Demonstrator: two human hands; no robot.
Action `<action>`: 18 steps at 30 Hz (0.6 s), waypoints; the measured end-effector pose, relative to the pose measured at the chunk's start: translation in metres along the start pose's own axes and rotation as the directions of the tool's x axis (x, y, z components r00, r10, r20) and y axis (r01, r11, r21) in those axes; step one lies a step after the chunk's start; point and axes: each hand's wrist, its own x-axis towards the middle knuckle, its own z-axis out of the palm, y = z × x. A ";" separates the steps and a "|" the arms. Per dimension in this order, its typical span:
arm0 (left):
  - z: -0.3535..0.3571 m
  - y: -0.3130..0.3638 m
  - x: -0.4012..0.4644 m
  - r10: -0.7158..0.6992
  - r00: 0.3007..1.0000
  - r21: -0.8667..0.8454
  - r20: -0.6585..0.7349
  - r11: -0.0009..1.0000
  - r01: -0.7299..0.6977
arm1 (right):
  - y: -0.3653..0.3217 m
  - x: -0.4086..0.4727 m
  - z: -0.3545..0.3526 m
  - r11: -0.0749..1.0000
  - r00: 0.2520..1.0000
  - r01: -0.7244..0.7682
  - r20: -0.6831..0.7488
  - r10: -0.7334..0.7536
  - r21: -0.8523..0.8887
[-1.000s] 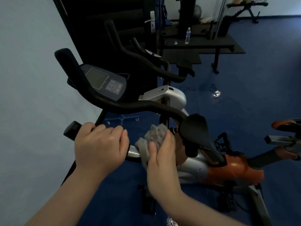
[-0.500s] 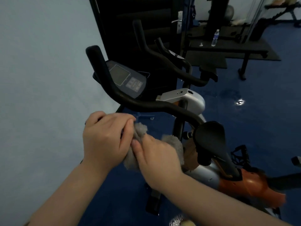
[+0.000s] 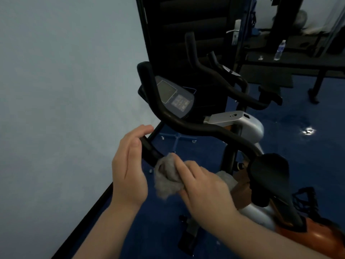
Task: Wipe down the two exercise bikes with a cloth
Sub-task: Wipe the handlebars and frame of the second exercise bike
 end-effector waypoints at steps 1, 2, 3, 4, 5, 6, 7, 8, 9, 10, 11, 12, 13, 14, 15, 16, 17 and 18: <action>-0.002 -0.001 0.000 -0.001 1.000 -0.008 0.018 1.000 0.001 | 0.002 0.002 -0.002 0.999 1.000 -0.022 0.021 0.021 0.040; -0.004 -0.001 0.001 -0.007 0.999 -0.011 0.034 1.000 0.008 | -0.003 0.011 -0.005 0.994 0.998 -0.053 0.021 0.051 0.098; -0.005 -0.001 0.002 -0.015 0.999 -0.012 0.042 1.000 0.015 | -0.010 0.025 -0.005 0.988 0.997 -0.071 -0.010 0.073 0.140; -0.005 -0.001 0.003 -0.019 0.999 -0.014 0.037 1.000 0.020 | -0.019 0.040 -0.001 0.987 0.996 -0.090 -0.004 0.092 0.136; -0.005 -0.001 0.003 -0.023 0.999 -0.016 0.027 1.000 0.023 | -0.028 0.050 0.004 0.992 0.996 -0.091 -0.003 0.092 0.089; -0.005 -0.001 0.002 -0.032 0.999 -0.022 0.024 0.999 0.032 | -0.034 0.054 0.006 0.990 0.995 -0.100 -0.010 0.101 0.104; -0.005 -0.001 0.001 -0.040 0.999 -0.030 0.030 0.999 0.041 | -0.035 0.052 0.006 0.991 0.993 -0.091 -0.059 0.098 0.102; -0.006 -0.001 0.001 -0.043 0.998 -0.038 0.042 0.998 0.045 | -0.031 0.043 0.001 0.994 0.996 -0.068 -0.043 0.072 0.083; -0.007 -0.002 0.001 -0.040 0.997 -0.041 0.058 0.998 0.042 | -0.025 0.031 0.000 0.997 0.999 -0.027 -0.032 0.030 0.073; -0.009 -0.003 0.002 -0.034 0.996 -0.038 0.080 0.999 0.037 | -0.018 0.020 0.000 0.998 1.000 0.010 0.012 -0.011 0.069; -0.010 -0.004 0.002 -0.030 0.995 -0.030 0.097 0.999 0.033 | -0.009 0.015 0.002 0.996 0.998 0.045 0.049 -0.048 0.074; -0.011 -0.004 0.002 -0.030 0.994 -0.023 0.106 0.999 0.032 | -0.006 0.018 0.000 0.995 0.997 0.044 0.065 -0.050 0.094; -0.011 -0.004 0.001 -0.034 0.994 -0.023 0.108 0.999 0.036 | -0.008 0.027 -0.002 0.995 0.999 0.010 0.044 -0.014 0.096; -0.010 -0.004 0.001 -0.041 0.994 -0.031 0.103 0.999 0.045 | -0.012 0.039 0.000 0.993 0.999 -0.047 0.023 0.045 0.107; -0.008 -0.003 0.000 -0.048 0.994 -0.043 0.093 0.998 0.052 | -0.018 0.050 0.005 0.992 0.996 -0.080 0.039 0.077 0.099; -0.007 -0.003 -0.001 -0.057 0.995 -0.053 0.082 0.997 0.061 | -0.026 0.057 0.007 0.993 0.997 -0.072 0.039 0.068 0.095; -0.006 -0.002 -0.002 -0.068 0.995 -0.058 0.075 0.996 0.072 | -0.030 0.057 0.008 0.990 0.997 -0.072 0.008 0.072 0.122; -0.006 -0.002 -0.003 -0.078 0.994 -0.059 0.074 0.995 0.082 | -0.030 0.052 0.007 0.988 0.996 -0.064 -0.047 0.071 0.143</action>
